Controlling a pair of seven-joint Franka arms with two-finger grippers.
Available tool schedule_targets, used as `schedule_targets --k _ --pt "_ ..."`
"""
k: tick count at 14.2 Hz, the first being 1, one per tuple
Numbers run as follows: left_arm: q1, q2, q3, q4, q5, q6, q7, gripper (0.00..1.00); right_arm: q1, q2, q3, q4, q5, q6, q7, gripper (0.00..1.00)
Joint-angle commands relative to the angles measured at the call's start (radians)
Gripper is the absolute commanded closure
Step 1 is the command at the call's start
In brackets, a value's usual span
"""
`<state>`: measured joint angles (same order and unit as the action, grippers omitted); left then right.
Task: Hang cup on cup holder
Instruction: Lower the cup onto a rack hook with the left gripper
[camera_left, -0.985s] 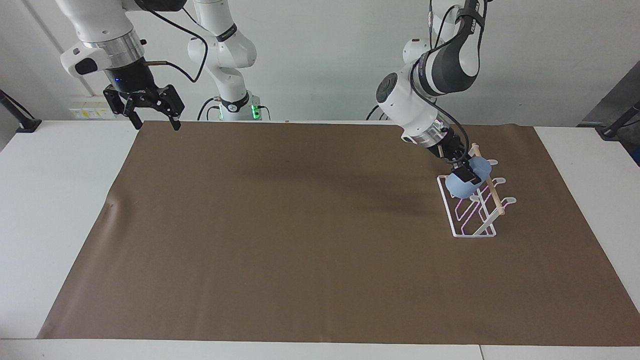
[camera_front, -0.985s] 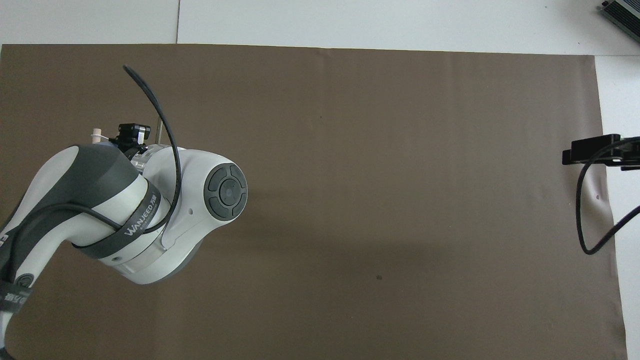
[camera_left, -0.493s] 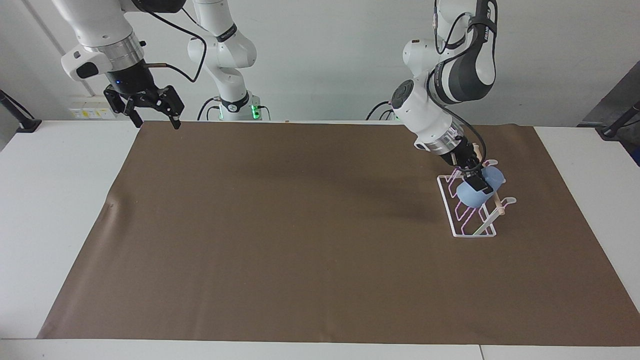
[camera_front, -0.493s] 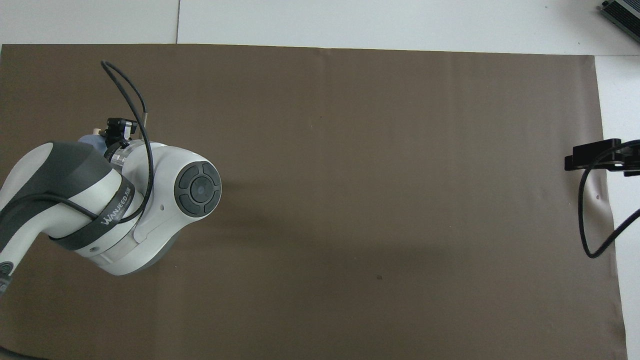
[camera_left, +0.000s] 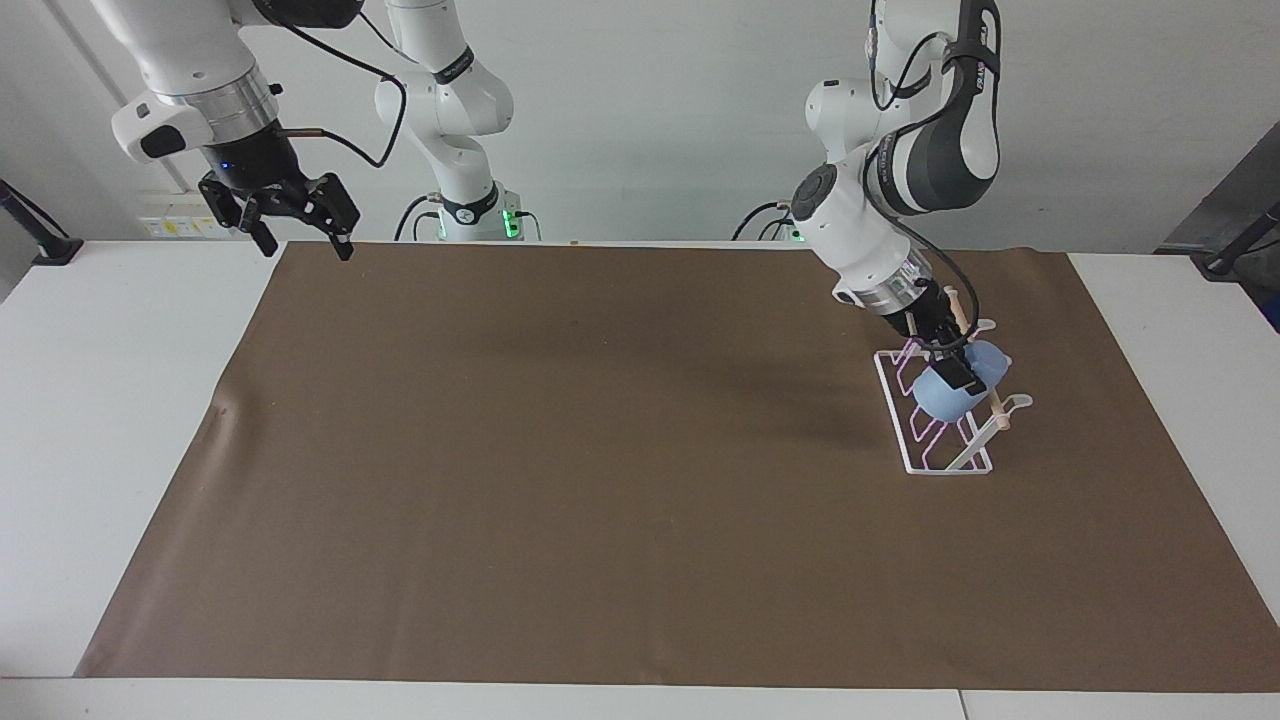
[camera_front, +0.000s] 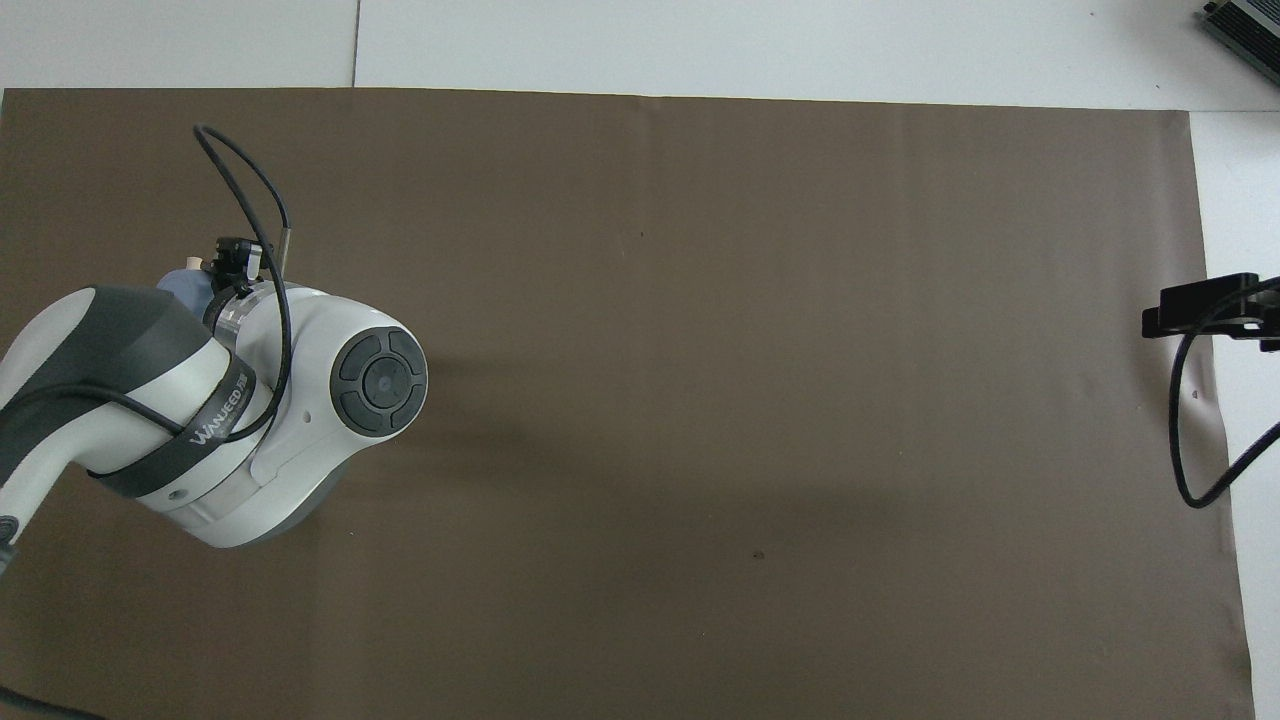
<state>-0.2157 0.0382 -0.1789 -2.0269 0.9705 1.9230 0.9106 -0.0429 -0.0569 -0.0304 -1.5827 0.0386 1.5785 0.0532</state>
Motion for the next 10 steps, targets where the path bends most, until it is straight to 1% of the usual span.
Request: schedule_targets --k 1,4,6,8,10 --pt "0.032 -0.035 -0.007 -0.033 0.007 0.045 0.013 0.00 0.020 0.012 -0.009 0.021 -0.026 -0.012 0.011 0.00" --pt "0.027 -0.032 -0.008 -0.024 -0.002 0.034 0.016 0.00 0.023 0.003 0.001 0.018 -0.026 -0.020 0.011 0.00" --pt "0.022 -0.024 -0.008 -0.003 -0.042 0.010 0.014 0.00 0.023 -0.003 0.003 0.009 -0.060 -0.020 0.002 0.00" --pt "0.021 -0.011 -0.008 0.055 -0.125 -0.047 0.007 0.00 0.023 -0.003 0.004 0.007 -0.066 -0.020 -0.006 0.00" --pt "0.018 0.029 -0.007 0.161 -0.221 -0.132 0.001 0.00 0.023 -0.008 0.004 0.001 -0.065 -0.017 -0.003 0.00"
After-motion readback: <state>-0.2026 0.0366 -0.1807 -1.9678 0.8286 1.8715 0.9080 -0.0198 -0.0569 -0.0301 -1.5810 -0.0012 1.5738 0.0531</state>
